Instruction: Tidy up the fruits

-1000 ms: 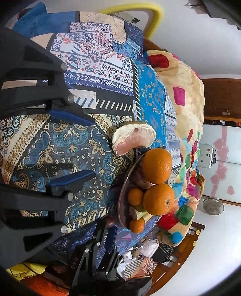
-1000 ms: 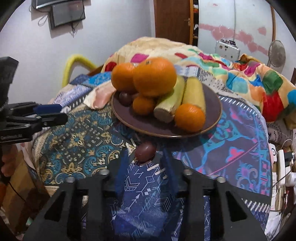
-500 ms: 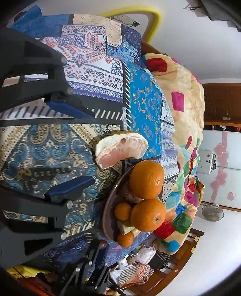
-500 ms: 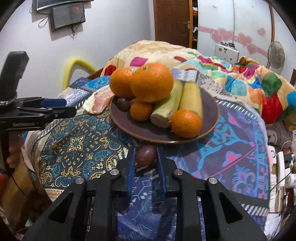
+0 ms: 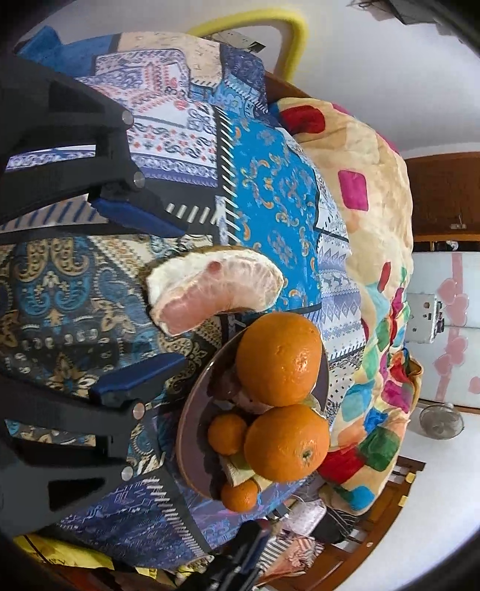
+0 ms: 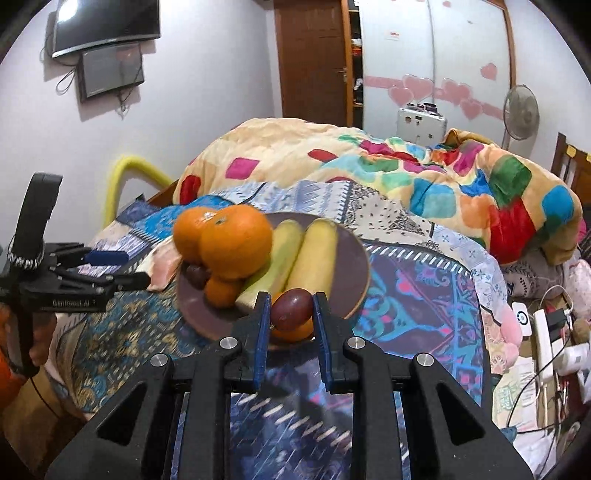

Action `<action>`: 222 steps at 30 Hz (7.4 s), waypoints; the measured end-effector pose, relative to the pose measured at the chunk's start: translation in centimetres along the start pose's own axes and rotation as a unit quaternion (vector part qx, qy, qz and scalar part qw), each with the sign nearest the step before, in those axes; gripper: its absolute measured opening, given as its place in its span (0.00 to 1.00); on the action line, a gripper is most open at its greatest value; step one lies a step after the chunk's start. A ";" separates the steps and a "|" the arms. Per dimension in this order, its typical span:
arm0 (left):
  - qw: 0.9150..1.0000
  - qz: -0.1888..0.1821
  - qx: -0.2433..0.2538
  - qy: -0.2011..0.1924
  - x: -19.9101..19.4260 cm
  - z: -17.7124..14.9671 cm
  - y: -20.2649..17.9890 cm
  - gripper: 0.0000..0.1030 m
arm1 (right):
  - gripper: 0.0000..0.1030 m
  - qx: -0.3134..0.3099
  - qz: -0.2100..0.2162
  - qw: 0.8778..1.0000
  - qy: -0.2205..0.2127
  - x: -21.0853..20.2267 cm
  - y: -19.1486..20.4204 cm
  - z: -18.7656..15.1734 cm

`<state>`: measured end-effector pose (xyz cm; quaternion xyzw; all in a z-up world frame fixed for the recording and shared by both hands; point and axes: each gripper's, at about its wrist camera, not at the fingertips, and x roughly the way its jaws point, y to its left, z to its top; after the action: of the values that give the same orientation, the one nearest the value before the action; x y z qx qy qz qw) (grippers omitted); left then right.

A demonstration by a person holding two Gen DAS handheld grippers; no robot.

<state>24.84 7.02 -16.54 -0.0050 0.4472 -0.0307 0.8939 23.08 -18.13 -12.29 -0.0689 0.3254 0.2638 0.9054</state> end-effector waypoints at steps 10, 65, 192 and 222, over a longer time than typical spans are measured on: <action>0.999 0.010 0.001 0.038 4.0 1.9 0.9 0.63 | 0.20 0.006 -0.008 1.000 -0.009 1.1 -1.7 1.0; 0.996 -0.045 0.036 -0.062 -1.0 8.2 -6.1 0.47 | 0.21 0.016 -0.003 0.999 0.048 5.9 -4.5 2.9; 0.928 0.013 -0.010 -0.373 -30.7 -8.2 -9.9 1.00 | 1.00 0.003 -0.063 0.955 -0.291 -24.8 7.0 -1.8; 0.932 -0.004 -0.005 -0.362 -30.0 -8.1 -9.8 1.00 | 1.00 0.005 -0.066 0.957 -0.282 -24.2 6.6 -1.8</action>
<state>-0.10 -0.85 2.89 -0.0221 0.0936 -0.0280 0.9950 2.90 -23.52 1.77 -0.0086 0.0528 0.2101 0.9762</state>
